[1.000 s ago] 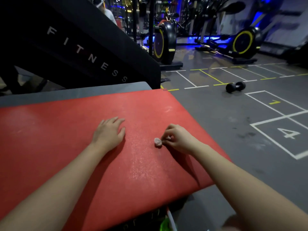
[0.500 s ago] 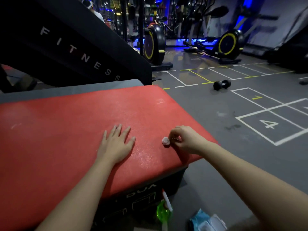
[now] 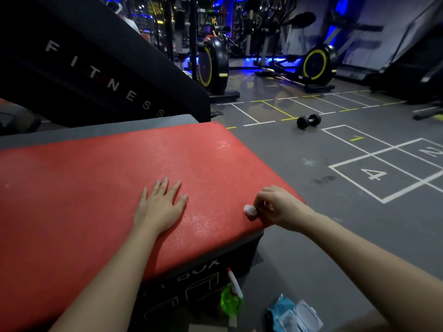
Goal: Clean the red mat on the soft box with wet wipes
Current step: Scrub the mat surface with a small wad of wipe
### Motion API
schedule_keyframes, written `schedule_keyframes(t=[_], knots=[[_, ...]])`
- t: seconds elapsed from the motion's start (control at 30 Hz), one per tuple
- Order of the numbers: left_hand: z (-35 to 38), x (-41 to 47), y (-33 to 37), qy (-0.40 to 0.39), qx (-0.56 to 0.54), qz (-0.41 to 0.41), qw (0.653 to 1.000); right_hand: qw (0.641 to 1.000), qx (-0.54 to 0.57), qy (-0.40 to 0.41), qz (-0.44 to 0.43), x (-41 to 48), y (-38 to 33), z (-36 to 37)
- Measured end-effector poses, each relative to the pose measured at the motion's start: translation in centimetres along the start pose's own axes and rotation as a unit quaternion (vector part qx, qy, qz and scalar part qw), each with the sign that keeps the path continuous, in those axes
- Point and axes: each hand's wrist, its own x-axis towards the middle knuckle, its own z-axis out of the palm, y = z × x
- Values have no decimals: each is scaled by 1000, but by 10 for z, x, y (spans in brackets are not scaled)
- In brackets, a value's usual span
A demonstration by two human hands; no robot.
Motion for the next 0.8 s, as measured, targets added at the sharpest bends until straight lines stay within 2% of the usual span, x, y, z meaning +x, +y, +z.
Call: schedule_keyframes(t=[0.07,0.13,0.23,0.3,0.37,0.43,0.57,0.67,0.73,0.8], knots=[[0,1,0,0,1,-1,1000,996,-79,38,23,25,4,5],[-1,2,-1,-1,-1,-1,1000,996,-77,24,38,47,8,4],[-2,3,-2,-6,-4,1,1000,995,18,-65,75,63,12,-11],[-1,3,-2,-6,-2,2,1000,983,28,-159,81,66,14,-24],[1,4,-3,-5,0,3,1000,972,19,-221,75,66,13,-28],[3,3,-2,-3,-2,0,1000,975,14,-207,77,67,12,-21],[4,4,-2,5,-1,-4,1000,995,6,-70,76,99,13,2],[3,4,-3,4,-6,2,1000,996,6,-14,82,127,21,16],[-1,5,-1,19,13,-2,1000,995,23,-22,94,136,23,17],[-6,12,2,28,54,12,998,990,47,-87,99,139,27,4]])
